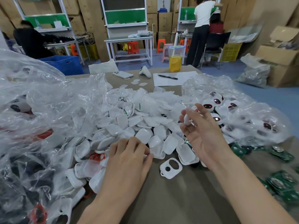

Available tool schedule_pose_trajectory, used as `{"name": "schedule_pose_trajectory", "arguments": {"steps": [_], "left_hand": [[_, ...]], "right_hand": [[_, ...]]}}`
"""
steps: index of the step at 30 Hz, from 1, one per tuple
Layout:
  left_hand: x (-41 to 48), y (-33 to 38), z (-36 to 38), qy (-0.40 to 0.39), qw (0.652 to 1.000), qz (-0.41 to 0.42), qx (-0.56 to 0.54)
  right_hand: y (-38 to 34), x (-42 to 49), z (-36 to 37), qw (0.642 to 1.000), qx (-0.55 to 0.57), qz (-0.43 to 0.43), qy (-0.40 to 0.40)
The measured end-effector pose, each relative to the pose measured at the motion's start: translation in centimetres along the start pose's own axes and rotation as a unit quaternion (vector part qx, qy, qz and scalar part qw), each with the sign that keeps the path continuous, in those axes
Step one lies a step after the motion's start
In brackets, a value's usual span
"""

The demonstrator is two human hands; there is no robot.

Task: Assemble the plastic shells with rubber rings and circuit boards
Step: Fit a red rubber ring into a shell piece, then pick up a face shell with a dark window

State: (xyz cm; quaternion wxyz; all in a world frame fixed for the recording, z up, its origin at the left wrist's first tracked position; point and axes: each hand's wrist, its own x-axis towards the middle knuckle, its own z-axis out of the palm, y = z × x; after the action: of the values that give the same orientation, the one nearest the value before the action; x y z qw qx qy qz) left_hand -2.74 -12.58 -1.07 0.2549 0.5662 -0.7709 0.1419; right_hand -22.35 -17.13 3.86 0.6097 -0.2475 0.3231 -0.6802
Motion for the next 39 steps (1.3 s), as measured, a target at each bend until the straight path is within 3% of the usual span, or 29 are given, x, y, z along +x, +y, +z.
{"name": "schedule_pose_trajectory", "arguments": {"steps": [5, 11, 16, 28, 39], "left_hand": [[-0.1, -0.5, -0.3, -0.012, 1.0, -0.002, 0.021], [-0.2, -0.7, -0.5, -0.023, 0.999, -0.002, 0.041], [-0.2, -0.7, -0.6, -0.035, 0.999, -0.004, 0.04], [-0.2, -0.3, -0.5, -0.053, 0.998, -0.012, 0.039], [-0.2, -0.3, -0.1, -0.022, 0.999, -0.011, 0.033]], "right_hand": [[-0.1, 0.2, 0.0, 0.999, -0.002, -0.001, 0.041], [0.0, 0.0, 0.2, 0.999, -0.035, 0.013, -0.005], [-0.1, -0.2, 0.0, 0.998, -0.054, -0.024, -0.03], [-0.4, 0.2, -0.6, 0.998, -0.041, -0.047, -0.018], [-0.9, 0.6, -1.3, 0.998, -0.029, -0.048, -0.011]]}}
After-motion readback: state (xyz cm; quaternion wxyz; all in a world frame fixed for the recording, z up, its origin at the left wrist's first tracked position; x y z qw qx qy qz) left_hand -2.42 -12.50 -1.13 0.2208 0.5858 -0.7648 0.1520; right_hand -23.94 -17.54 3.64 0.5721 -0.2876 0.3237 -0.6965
